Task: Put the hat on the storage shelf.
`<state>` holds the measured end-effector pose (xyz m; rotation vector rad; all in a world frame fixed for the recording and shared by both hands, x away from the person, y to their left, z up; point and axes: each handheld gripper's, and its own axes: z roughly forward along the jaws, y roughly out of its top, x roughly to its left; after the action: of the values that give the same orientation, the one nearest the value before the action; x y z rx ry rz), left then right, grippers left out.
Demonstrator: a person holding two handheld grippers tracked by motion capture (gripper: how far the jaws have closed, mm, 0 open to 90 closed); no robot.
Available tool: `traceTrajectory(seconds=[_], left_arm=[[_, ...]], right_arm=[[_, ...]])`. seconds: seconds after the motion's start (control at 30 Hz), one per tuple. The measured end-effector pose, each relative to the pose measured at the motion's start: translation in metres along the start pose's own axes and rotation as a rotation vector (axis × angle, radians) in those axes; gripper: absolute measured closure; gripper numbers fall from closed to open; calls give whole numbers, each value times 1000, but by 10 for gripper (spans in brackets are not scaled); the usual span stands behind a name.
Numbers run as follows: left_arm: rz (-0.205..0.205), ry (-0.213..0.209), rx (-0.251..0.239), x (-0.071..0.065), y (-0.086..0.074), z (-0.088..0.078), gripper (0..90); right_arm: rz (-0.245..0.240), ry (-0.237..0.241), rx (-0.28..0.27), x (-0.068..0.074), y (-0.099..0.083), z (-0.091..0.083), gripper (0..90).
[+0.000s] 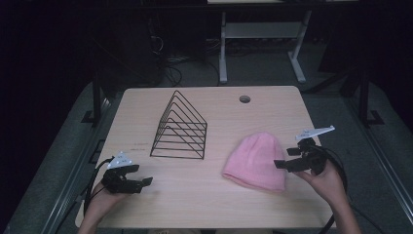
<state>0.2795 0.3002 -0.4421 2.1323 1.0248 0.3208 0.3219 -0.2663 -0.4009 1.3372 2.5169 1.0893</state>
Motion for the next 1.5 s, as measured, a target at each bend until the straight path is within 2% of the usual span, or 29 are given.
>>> traceTrajectory(seconds=[0.17,0.4,0.43,0.5,0.57,0.83,0.97,1.13,1.23,1.37,1.43,1.5], left_arm=[[-13,-7,-5,2,1,1,229],[-3,-11,5,3,1,5,229],[-5,-12,6,4,2,5,229],[-10,-15,5,4,1,5,229],[-8,-15,7,6,1,5,229],[-15,-12,-3,6,2,5,229],[2,-13,9,7,3,6,229],[-2,-17,12,8,2,7,229],[-21,-18,5,9,0,6,229],[-31,-12,-2,12,-1,3,229],[-36,-13,-4,13,-1,4,229],[-26,-15,4,13,-1,4,229]], right_arm=[[1,-1,27,-12,17,8,203],[26,7,49,-27,31,18,207],[25,6,65,-33,37,24,211],[25,6,67,-35,39,26,212],[39,9,97,-42,47,34,219],[62,14,139,-54,55,49,231],[75,19,153,-59,57,54,239],[98,15,177,-67,60,67,297],[105,12,193,-69,61,71,324],[117,36,198,-74,64,77,409],[118,36,200,-74,64,79,419],[123,44,229,-75,62,85,474]])
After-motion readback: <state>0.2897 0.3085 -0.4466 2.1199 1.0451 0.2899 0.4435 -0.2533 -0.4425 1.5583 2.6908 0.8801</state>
